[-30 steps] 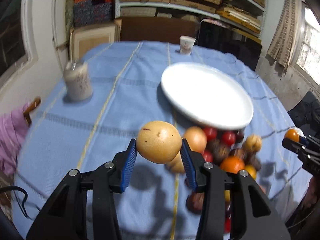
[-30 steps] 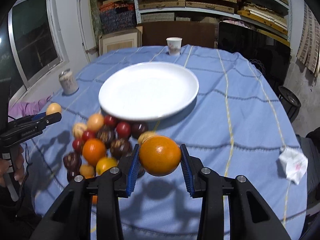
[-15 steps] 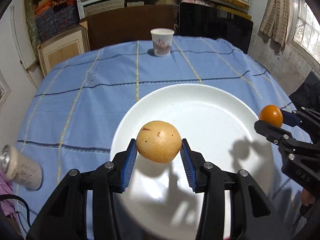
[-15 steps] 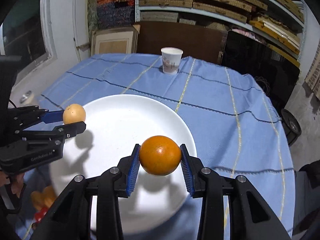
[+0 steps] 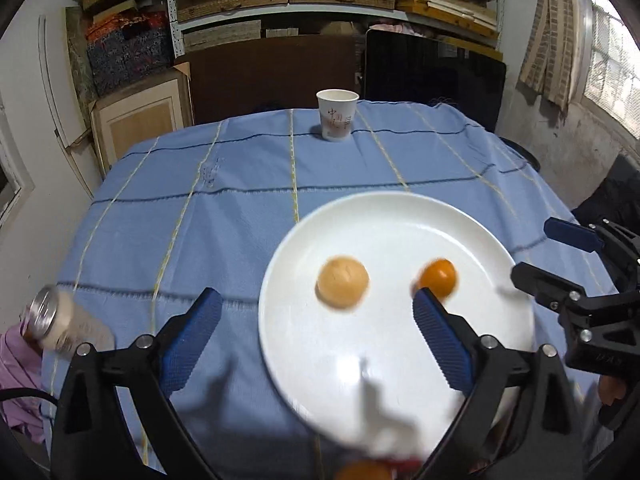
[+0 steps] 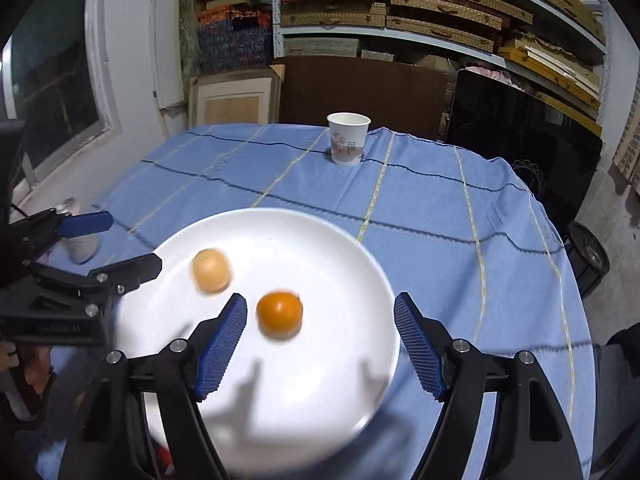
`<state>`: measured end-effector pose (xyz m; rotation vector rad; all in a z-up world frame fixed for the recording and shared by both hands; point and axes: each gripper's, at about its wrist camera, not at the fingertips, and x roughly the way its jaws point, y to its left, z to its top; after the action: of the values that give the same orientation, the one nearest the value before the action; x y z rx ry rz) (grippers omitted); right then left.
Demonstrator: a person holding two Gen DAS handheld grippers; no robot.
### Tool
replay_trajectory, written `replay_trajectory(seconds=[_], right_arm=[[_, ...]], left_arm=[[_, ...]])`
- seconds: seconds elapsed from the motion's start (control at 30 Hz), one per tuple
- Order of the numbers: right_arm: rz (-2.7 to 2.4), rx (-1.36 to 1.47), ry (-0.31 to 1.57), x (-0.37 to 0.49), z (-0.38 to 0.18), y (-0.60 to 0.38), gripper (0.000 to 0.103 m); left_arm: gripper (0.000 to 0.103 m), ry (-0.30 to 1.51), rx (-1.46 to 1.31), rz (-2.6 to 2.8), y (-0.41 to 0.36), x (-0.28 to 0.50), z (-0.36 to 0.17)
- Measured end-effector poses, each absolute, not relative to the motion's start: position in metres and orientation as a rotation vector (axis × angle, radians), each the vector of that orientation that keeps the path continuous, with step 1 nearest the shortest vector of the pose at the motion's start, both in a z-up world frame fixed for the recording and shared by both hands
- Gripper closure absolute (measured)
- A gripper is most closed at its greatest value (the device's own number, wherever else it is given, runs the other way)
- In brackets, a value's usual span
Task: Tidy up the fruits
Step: 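Grasp a large tangerine with the right tool while the left tool grasps a red tomato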
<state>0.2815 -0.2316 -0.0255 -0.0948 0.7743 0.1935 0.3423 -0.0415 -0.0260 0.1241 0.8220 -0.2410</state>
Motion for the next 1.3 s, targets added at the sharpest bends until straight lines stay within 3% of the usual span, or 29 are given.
replay_trajectory(seconds=[0.37, 0.73, 0.77, 0.83, 1.07, 1.3], right_arm=[[0.407, -0.123, 0.801, 0.075, -0.070, -0.185, 0.026], [0.374, -0.070, 0.827, 0.081, -0.094, -0.158, 0.027], [0.381, -0.053, 0.838, 0.084, -0.097, -0.157, 0.029], [0.391, -0.025, 0.874, 0.089, -0.106, -0.156, 0.056], [0.330, -0.224, 0.769, 0.042, -0.094, -0.157, 0.057], [0.218, -0.229, 0.761, 0.020, -0.090, -0.188, 0.057]], left_arm=[[0.005, 0.834, 0.179, -0.254, -0.004, 0.160, -0.058], [0.005, 0.893, 0.160, -0.201, 0.014, 0.095, -0.089], [0.005, 0.901, 0.154, -0.205, 0.015, 0.094, -0.091], [0.005, 0.912, 0.164, -0.212, 0.012, 0.093, -0.093], [0.005, 0.874, 0.268, -0.331, -0.023, 0.076, -0.087], [0.005, 0.881, 0.307, -0.375, -0.058, 0.078, -0.099]])
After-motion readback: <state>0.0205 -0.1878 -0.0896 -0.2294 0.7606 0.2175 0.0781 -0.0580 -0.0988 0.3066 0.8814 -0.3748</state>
